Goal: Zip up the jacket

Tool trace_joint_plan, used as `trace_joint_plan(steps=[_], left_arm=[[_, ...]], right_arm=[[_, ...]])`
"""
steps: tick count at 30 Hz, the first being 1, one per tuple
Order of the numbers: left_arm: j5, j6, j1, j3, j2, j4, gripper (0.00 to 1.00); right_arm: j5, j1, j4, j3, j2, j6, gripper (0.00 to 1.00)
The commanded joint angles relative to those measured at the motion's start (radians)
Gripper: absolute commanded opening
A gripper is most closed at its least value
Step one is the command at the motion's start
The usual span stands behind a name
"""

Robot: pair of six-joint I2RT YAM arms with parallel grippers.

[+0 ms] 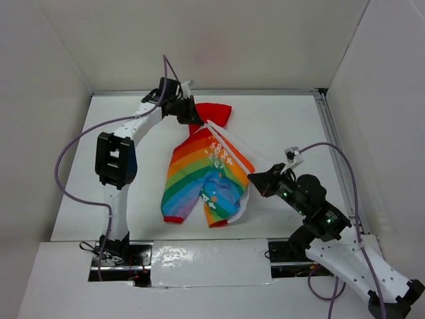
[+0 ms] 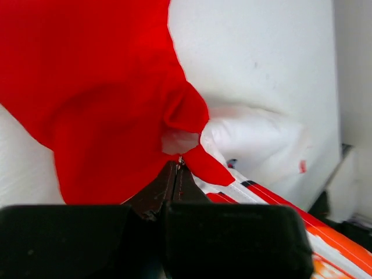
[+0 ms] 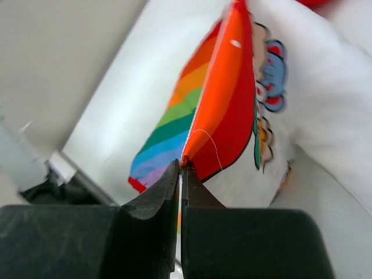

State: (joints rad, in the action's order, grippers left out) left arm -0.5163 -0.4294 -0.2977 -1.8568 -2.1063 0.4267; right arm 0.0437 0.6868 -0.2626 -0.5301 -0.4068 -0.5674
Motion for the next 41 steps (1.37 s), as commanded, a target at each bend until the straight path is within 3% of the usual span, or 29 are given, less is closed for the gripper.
trace_joint_plan(steps=[1, 4, 9, 10, 11, 12, 13, 23, 28, 29, 34, 41], left_arm=[[0.266, -0.043, 0.197, -0.309, -0.186, 0.126, 0.00], [0.317, -0.075, 0.250, -0.369, -0.234, 0.179, 0.00], [0.341, -0.118, 0.364, -0.326, -0.163, 0.184, 0.00], [0.331, -0.118, 0.391, -0.293, -0.143, 0.182, 0.03], [0.312, -0.111, 0.400, -0.276, -0.105, 0.179, 0.21], [0.274, -0.095, 0.420, -0.247, -0.089, 0.172, 0.54], [0.201, -0.083, 0.428, -0.236, -0.057, 0.170, 0.99], [0.098, -0.051, 0.439, -0.159, 0.127, 0.235, 0.99], [0.038, -0.120, 0.391, 0.284, 0.457, -0.004, 0.99], [0.027, -0.126, 0.352, 0.462, 0.579, -0.050, 0.99], [0.088, -0.218, 0.163, 0.903, 0.893, -0.218, 0.99], [0.139, -0.223, 0.002, 1.099, 1.127, -0.236, 0.99]], right_arm=[[-0.001, 0.007, -0.041, -0.024, 0.030, -0.008, 0.00], [0.007, 0.003, -0.027, -0.018, 0.008, -0.008, 0.00], [-0.040, 0.000, -0.048, -0.028, -0.039, -0.012, 0.00], [-0.074, -0.001, -0.067, -0.040, -0.058, -0.020, 0.00], [-0.105, -0.001, -0.088, -0.066, -0.079, -0.034, 0.01], [-0.158, -0.001, -0.119, -0.079, -0.120, -0.061, 0.53], [-0.180, -0.001, -0.125, -0.096, -0.138, -0.069, 0.99], [-0.421, -0.001, -0.177, -0.133, -0.149, -0.229, 1.00], [-0.507, -0.001, -0.201, -0.107, -0.153, -0.307, 1.00], [-0.522, -0.001, -0.210, -0.110, -0.161, -0.324, 1.00], [-0.613, 0.000, -0.248, -0.113, -0.179, -0.370, 1.00], [-0.637, 0.005, -0.196, -0.050, -0.132, -0.379, 1.00]])
